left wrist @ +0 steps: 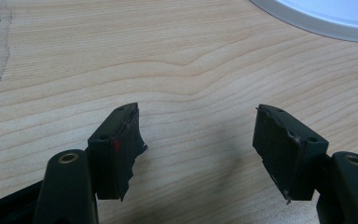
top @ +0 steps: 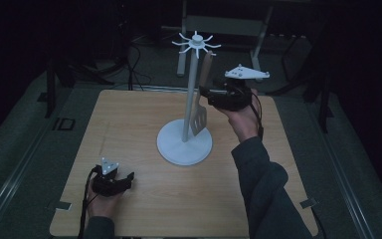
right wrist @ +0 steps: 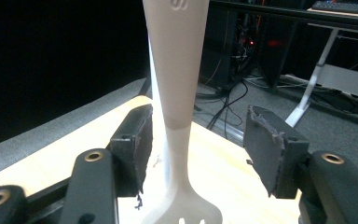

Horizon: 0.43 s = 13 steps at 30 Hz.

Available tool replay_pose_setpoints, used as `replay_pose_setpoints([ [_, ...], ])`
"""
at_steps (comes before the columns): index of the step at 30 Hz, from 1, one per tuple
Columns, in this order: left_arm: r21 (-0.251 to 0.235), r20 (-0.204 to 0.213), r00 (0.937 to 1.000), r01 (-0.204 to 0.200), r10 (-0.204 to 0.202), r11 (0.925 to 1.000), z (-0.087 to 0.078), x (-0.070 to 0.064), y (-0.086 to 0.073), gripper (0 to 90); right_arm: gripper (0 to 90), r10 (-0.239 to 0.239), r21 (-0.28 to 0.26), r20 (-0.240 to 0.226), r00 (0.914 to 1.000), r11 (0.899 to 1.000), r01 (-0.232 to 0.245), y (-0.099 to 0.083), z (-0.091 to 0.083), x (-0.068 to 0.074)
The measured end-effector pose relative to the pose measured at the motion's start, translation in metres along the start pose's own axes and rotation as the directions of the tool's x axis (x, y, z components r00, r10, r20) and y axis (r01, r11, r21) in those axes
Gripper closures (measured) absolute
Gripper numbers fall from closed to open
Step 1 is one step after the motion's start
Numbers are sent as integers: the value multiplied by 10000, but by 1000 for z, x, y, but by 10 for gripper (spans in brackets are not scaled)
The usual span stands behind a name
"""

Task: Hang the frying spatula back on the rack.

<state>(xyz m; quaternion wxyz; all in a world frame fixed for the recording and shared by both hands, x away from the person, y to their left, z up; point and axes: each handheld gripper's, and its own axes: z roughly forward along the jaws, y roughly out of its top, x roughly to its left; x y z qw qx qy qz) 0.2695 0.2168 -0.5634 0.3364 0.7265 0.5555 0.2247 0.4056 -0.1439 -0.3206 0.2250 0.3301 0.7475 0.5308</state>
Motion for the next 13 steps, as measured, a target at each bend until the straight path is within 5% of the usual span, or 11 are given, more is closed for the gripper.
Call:
replay_pose_setpoints([
  [13,134,-8,10000,32,-32,9999,2,1,0,323,412,-188,-29,57,9998,9998,188,-12,-17,-7],
])
